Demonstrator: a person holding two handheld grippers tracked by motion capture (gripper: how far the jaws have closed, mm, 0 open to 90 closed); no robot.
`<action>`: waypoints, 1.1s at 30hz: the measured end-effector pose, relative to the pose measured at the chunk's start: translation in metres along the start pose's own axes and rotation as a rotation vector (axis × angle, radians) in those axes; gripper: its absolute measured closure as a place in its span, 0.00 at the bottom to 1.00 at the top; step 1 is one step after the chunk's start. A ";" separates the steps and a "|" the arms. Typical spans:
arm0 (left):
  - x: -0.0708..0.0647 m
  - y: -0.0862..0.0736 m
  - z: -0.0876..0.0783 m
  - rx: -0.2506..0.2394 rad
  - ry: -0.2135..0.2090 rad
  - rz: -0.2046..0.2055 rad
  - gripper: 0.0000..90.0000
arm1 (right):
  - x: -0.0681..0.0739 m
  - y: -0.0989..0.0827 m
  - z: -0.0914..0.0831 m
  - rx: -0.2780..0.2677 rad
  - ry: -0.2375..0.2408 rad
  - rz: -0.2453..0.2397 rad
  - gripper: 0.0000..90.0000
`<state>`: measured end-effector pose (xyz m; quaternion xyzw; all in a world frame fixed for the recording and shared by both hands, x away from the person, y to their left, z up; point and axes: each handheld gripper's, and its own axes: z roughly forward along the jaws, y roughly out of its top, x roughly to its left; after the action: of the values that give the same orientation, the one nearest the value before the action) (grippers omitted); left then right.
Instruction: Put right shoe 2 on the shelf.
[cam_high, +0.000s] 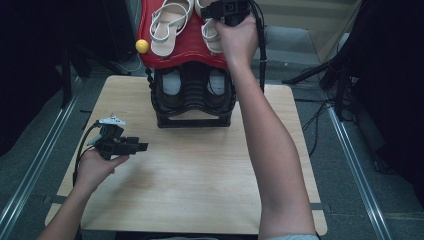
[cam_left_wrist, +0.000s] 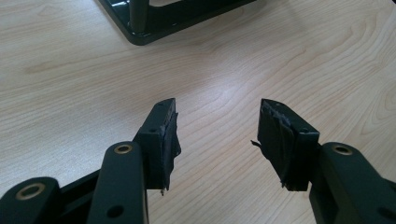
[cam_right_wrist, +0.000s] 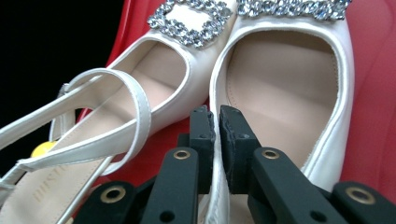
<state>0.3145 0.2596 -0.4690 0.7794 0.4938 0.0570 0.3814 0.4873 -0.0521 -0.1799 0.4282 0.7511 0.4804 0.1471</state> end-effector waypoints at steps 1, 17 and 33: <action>0.000 0.000 0.000 0.000 0.002 -0.001 0.53 | 0.000 0.000 0.000 -0.003 0.006 0.001 0.94; 0.001 0.000 0.001 0.002 -0.001 -0.006 0.53 | -0.004 0.012 -0.021 -0.050 0.009 -0.034 0.67; 0.003 0.000 0.000 0.000 0.008 -0.009 0.53 | -0.036 0.007 -0.050 -0.074 -0.030 -0.023 0.56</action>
<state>0.3159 0.2616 -0.4699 0.7770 0.4988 0.0584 0.3795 0.4803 -0.1088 -0.1564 0.4209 0.7354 0.4998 0.1796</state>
